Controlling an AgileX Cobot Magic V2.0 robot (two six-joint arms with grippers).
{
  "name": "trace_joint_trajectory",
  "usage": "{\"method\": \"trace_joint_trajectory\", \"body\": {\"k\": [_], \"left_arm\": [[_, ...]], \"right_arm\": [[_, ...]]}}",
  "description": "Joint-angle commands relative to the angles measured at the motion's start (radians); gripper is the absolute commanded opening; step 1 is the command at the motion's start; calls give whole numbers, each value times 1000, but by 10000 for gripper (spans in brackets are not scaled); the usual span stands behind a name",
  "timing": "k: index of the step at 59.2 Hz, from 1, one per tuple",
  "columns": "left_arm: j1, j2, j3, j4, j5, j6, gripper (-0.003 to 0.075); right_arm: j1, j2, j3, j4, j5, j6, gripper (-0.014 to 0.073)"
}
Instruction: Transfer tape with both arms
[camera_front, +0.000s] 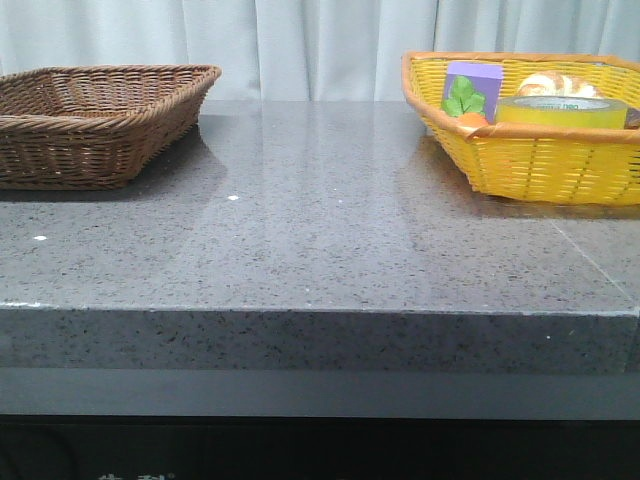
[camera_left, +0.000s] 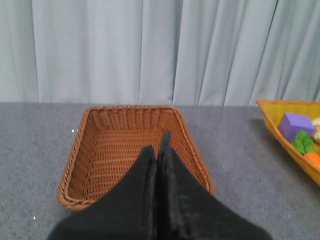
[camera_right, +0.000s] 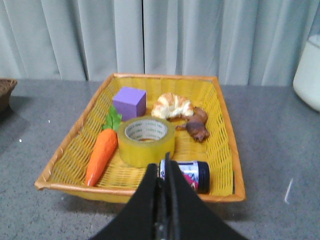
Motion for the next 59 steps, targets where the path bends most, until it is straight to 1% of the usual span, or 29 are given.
{"method": "trace_joint_trajectory", "body": {"k": [1, 9, 22, 40, 43, 45, 48, 51, 53, 56, 59], "left_arm": [[1, 78, -49, -9, -22, 0, -20], [1, 160, -49, -17, 0, 0, -20], [1, 270, -44, -19, -10, 0, -20], [1, 389, -44, 5, -12, 0, -15], [1, 394, -44, 22, -12, 0, 20], [1, 394, -44, 30, -12, 0, 66], [1, 394, -44, 38, -17, 0, 153], [1, 394, -44, 44, -26, 0, 279], [1, 394, -44, 44, -34, 0, 362], [1, 394, -44, 44, -40, 0, 459], [1, 394, -44, 44, -40, 0, 517]], "right_arm": [[-5, 80, -54, 0, -16, -7, -116], [-5, 171, -54, 0, -8, -7, -116], [-5, 293, -52, 0, -2, -7, -116], [-5, 399, -52, -18, 1, -7, -104], [-5, 409, -52, -18, 5, -7, -70], [-5, 413, -52, -18, 8, -7, -26], [-5, 413, -52, -18, 10, -7, 59], [-5, 419, -52, -18, 8, -7, 180], [-5, 422, -52, -18, 4, -7, 240], [-5, 422, -52, -18, -1, -7, 344], [-5, 422, -52, -18, -2, -7, 408]]}}
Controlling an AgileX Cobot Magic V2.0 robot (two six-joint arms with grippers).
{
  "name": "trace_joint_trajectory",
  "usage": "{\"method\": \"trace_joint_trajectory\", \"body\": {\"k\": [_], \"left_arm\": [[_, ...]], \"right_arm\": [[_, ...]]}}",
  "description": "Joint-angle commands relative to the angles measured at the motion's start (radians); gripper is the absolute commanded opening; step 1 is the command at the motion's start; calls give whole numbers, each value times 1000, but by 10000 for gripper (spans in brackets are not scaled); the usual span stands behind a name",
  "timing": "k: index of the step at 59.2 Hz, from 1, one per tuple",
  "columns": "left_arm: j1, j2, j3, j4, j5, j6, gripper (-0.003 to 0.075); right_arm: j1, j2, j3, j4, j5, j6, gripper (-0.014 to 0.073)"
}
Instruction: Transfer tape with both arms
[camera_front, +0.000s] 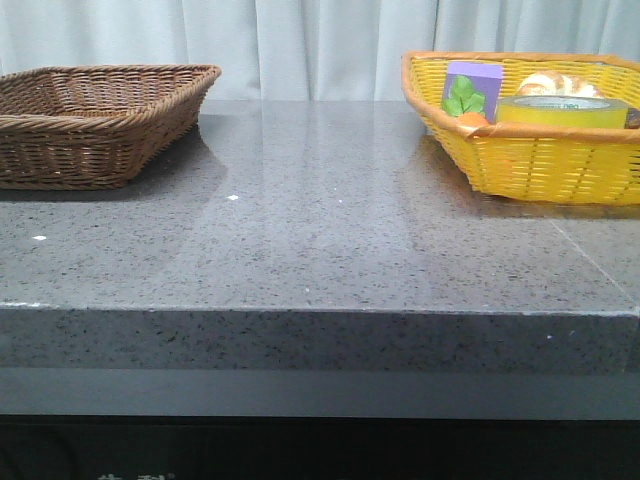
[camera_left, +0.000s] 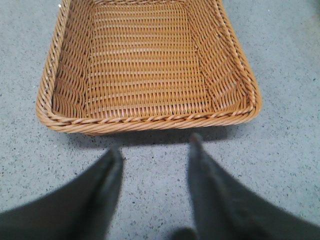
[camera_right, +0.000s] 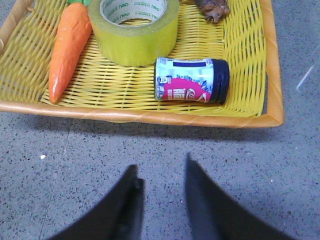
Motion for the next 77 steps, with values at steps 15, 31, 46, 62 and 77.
{"method": "trace_joint_trajectory", "body": {"k": [15, 31, 46, 62, 77], "left_arm": [[-25, -3, -30, -2, -110, 6, 547], [-234, -5, -52, -8, -137, 6, 547], [-454, -5, -52, -8, -177, 6, 547], [-601, -5, -52, -8, -188, 6, 547], [-619, -5, -52, -9, -188, 6, 547]], "right_arm": [[-5, 50, -113, 14, 17, -7, 450], [-5, 285, -360, 43, 174, -7, 450], [-5, 534, -609, 44, 246, -7, 450], [-7, 790, -889, 44, 297, 3, 450], [-12, 1031, -1144, 37, 421, 3, 450]]}}
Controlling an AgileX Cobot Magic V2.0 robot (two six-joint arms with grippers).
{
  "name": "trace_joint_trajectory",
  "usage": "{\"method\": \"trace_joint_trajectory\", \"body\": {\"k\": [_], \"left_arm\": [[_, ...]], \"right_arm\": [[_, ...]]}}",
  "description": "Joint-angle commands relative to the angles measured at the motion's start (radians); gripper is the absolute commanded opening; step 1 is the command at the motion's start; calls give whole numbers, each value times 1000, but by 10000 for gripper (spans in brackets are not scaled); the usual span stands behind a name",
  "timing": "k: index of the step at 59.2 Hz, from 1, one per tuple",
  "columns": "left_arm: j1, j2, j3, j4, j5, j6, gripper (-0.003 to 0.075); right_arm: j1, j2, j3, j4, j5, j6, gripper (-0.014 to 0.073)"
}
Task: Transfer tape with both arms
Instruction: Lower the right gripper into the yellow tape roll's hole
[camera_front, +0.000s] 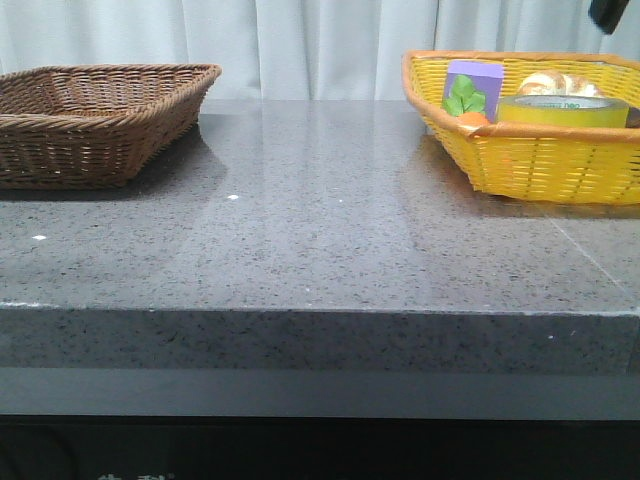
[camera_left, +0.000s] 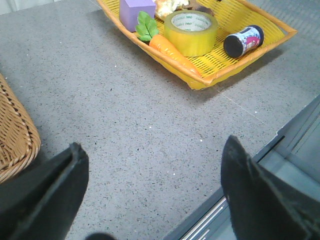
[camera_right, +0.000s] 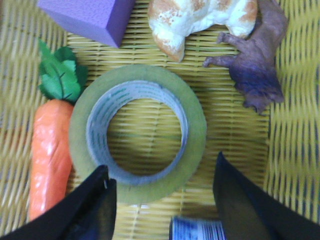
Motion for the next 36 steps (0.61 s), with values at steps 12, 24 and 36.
{"method": "trace_joint_trajectory", "body": {"k": [12, 24, 36], "left_arm": [[-7, -5, -35, -9, -80, 0, 547], [-7, -5, -35, -9, -80, 0, 547], [-7, -5, -35, -9, -80, 0, 547]], "right_arm": [[-11, 158, -235, -8, 93, -1, 450], [-11, 235, -278, -11, 102, -1, 450], [-11, 263, -277, -44, 95, -1, 450]]}}
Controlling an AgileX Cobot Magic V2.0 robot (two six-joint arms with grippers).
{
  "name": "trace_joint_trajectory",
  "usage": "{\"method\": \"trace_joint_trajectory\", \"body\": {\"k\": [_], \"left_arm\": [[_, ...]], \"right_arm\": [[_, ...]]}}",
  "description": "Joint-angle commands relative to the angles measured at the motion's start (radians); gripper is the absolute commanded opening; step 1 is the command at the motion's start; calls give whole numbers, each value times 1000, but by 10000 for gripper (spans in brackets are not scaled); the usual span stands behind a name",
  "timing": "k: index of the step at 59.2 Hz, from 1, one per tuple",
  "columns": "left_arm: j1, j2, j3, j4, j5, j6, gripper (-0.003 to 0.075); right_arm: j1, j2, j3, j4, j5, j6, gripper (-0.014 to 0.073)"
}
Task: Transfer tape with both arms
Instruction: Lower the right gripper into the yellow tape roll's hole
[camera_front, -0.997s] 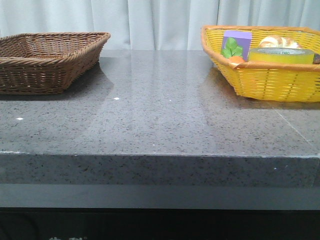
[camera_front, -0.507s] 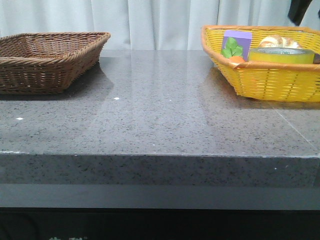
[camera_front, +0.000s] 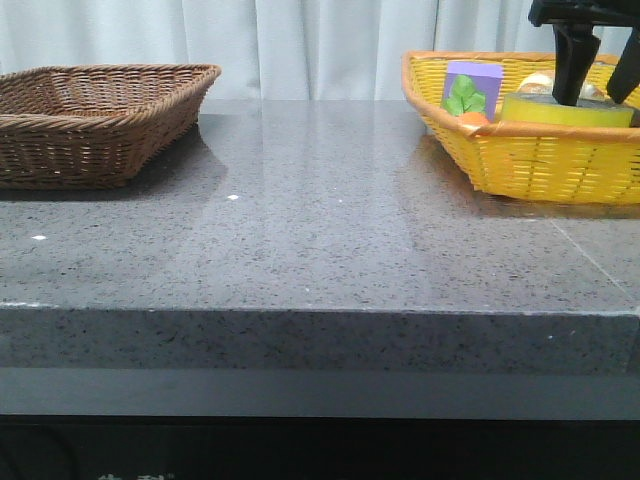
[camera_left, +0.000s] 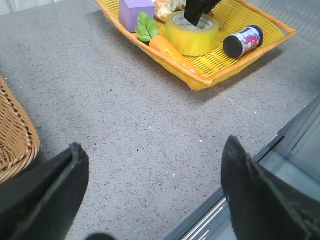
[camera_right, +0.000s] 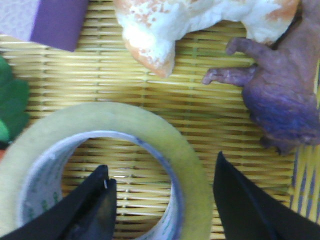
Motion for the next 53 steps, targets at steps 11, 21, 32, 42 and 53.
{"method": "trace_joint_trajectory", "body": {"k": [11, 21, 32, 42, 53], "left_arm": [[-7, -5, -35, -9, -80, 0, 547], [-7, -5, -35, -9, -80, 0, 547], [-7, -5, -35, -9, -80, 0, 547], [-7, -5, -35, -9, -80, 0, 547], [-7, -5, -35, -9, -80, 0, 547]], "right_arm": [[-8, -33, -24, -53, -15, -1, 450], [-8, -31, -23, -59, -11, -1, 434], [-8, -31, -23, -53, -8, -1, 282], [-8, -31, -23, -53, 2, -1, 208], [-8, -31, -23, -53, 22, -1, 101]]}}
